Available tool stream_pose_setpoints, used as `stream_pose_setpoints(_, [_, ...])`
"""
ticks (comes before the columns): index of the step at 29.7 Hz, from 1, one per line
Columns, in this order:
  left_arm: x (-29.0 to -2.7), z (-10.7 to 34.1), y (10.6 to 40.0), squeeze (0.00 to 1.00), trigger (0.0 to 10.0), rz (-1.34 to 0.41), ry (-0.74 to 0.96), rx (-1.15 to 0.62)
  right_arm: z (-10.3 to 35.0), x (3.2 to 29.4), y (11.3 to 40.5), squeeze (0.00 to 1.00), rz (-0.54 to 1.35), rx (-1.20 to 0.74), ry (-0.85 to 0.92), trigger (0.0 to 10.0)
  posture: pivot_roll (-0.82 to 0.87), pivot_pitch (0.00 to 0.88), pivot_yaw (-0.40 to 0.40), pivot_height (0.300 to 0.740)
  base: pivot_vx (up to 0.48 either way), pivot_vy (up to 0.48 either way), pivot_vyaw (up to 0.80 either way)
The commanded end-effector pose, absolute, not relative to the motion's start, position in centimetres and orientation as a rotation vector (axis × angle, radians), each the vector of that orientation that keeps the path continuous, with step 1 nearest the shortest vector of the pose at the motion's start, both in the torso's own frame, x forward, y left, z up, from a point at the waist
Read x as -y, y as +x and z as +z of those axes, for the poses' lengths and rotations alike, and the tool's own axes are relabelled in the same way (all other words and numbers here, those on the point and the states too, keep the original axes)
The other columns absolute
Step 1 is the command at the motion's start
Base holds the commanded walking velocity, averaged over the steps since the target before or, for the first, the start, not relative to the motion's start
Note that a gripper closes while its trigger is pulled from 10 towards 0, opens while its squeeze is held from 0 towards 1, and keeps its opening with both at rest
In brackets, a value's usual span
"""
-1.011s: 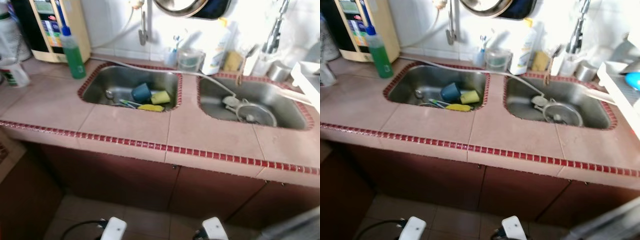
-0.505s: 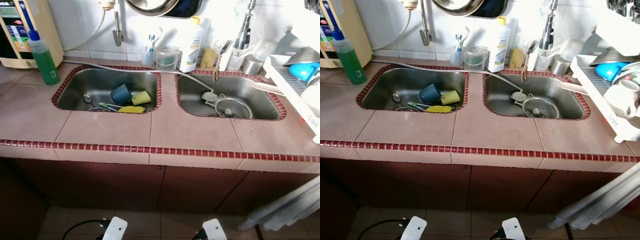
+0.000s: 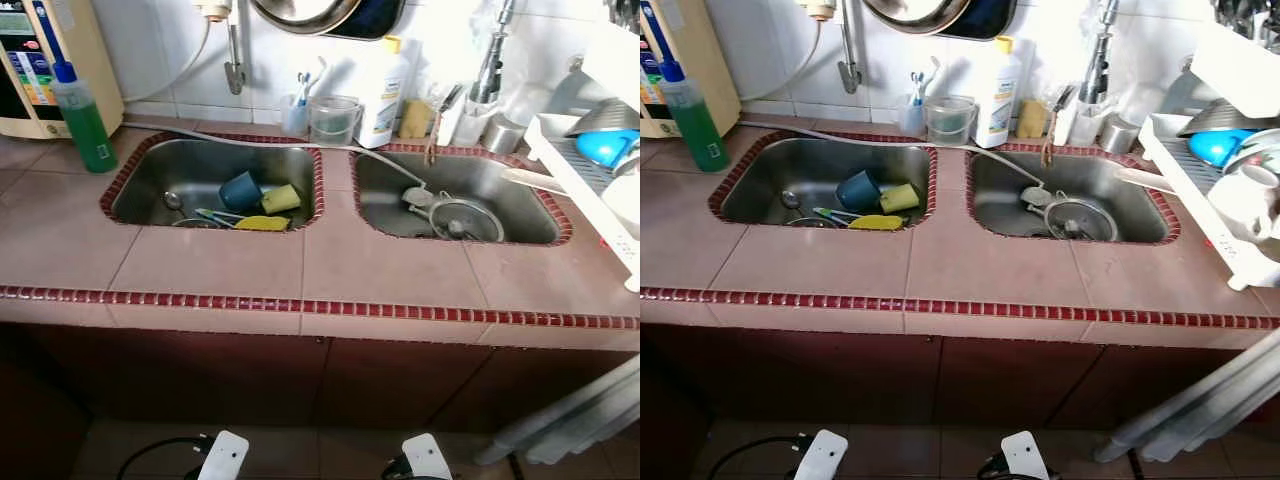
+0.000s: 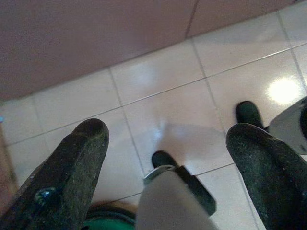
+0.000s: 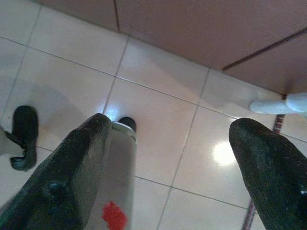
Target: Kitchen organization
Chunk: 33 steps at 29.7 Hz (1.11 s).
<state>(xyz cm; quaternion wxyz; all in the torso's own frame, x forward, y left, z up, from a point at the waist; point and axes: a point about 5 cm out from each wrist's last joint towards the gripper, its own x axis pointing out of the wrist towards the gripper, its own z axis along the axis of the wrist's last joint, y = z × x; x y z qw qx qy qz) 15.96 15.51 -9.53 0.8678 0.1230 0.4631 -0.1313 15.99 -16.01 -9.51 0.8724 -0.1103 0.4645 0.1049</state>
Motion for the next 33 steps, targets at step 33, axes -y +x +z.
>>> stream_pose_setpoints(33, [-15.57, -9.2, 16.7, 0.0, 10.0, -0.274, 0.259, -0.943, -9.45, 16.5, 16.04, 0.0, 0.184, -0.968, -0.192, 10.0, -0.13, 0.0, -0.035, 0.732, 0.0, -0.44, 0.0])
